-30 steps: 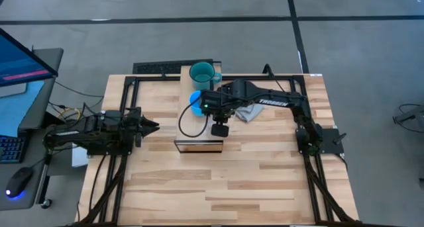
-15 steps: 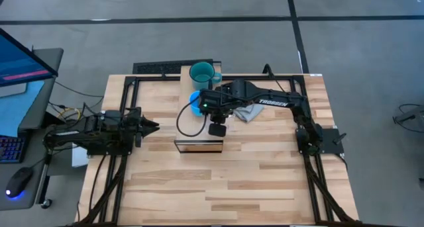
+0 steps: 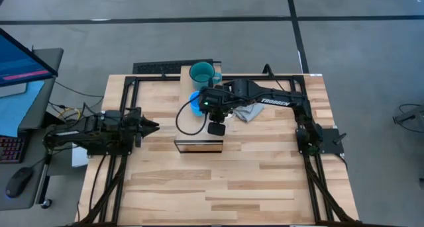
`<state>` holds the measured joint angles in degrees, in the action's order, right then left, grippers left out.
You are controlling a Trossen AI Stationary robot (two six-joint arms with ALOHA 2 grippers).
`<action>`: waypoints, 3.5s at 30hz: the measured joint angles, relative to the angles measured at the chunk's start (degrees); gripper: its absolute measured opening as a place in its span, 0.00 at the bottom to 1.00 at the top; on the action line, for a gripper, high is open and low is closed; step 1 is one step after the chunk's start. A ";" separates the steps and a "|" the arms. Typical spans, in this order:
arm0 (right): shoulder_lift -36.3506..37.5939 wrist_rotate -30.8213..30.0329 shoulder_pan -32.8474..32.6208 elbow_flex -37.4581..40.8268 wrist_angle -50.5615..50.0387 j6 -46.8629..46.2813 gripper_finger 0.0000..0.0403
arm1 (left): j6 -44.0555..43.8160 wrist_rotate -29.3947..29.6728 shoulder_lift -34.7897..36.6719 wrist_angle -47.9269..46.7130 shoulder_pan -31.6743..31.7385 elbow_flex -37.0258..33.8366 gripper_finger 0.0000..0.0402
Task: Stack small to large cups/mugs on shelf
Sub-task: Put the transparent mug on the shelf
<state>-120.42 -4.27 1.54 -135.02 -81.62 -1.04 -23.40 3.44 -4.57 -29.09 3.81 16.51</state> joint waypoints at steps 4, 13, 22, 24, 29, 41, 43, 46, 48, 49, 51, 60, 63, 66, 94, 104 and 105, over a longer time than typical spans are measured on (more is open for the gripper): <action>1.03 0.11 0.00 0.01 0.06 0.02 0.20 | 0.00 -0.11 0.00 0.00 0.00 0.00 0.23; 5.43 -0.26 0.11 -0.11 0.03 -0.49 0.20 | 0.02 -0.11 0.01 0.01 0.02 0.00 0.23; 6.18 -0.30 -0.82 0.02 -8.26 -5.36 0.12 | 0.04 -0.11 0.01 0.03 0.02 0.00 0.23; 5.78 -0.28 -0.79 0.67 -8.21 -5.57 0.09 | 0.04 -0.09 -0.01 0.03 0.02 0.00 0.23; 5.77 -0.22 -1.31 1.27 -8.46 -5.95 0.02 | 0.03 -0.09 0.01 0.03 0.01 0.00 0.23; 3.96 2.95 -3.98 1.44 -8.40 -8.45 0.01 | 0.04 -0.09 0.01 0.01 0.02 0.00 0.23; 2.95 2.79 -3.93 1.20 -8.39 -8.36 0.01 | 0.04 -0.09 -0.01 0.03 0.02 0.00 0.23; 1.89 1.53 -3.91 1.32 -8.21 -7.89 0.01 | 0.04 -0.09 0.01 0.01 0.00 0.00 0.23; 1.88 1.29 -3.93 1.35 -8.48 -6.84 0.01 | 0.04 -0.09 0.01 0.01 0.00 0.00 0.23; 1.96 1.13 -3.93 1.28 -8.40 -7.01 0.01 | 0.04 -0.09 0.01 0.01 0.00 0.00 0.23; 2.23 1.10 -3.93 1.29 -8.39 -7.50 0.01 | 0.04 -0.13 -0.01 0.01 0.01 0.00 0.23; 1.87 2.69 -3.93 1.16 -8.23 -6.16 0.01 | 0.04 -0.40 0.00 0.01 0.02 0.00 0.23; 0.72 2.71 -3.93 1.51 -8.24 -5.34 0.01 | 0.04 -0.40 0.01 0.01 0.02 0.00 0.23; 0.44 2.71 -3.93 1.06 -5.13 -3.64 0.01 | 0.06 -0.40 -0.01 0.01 0.02 0.00 0.23; -0.81 5.92 -2.36 0.74 2.53 -0.16 0.01 | 0.07 -0.09 -0.01 0.01 0.02 0.00 0.23; -0.81 6.24 -2.14 0.74 6.42 1.05 0.01 | 0.08 -0.05 -0.01 0.01 0.02 0.00 0.23; -0.81 6.56 -2.12 0.74 6.42 1.05 0.01 | 0.09 -0.05 0.00 0.01 0.02 0.00 0.23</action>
<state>-121.23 2.29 -0.58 -134.28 -75.20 0.01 -23.31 3.40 -4.57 -29.08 3.84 16.51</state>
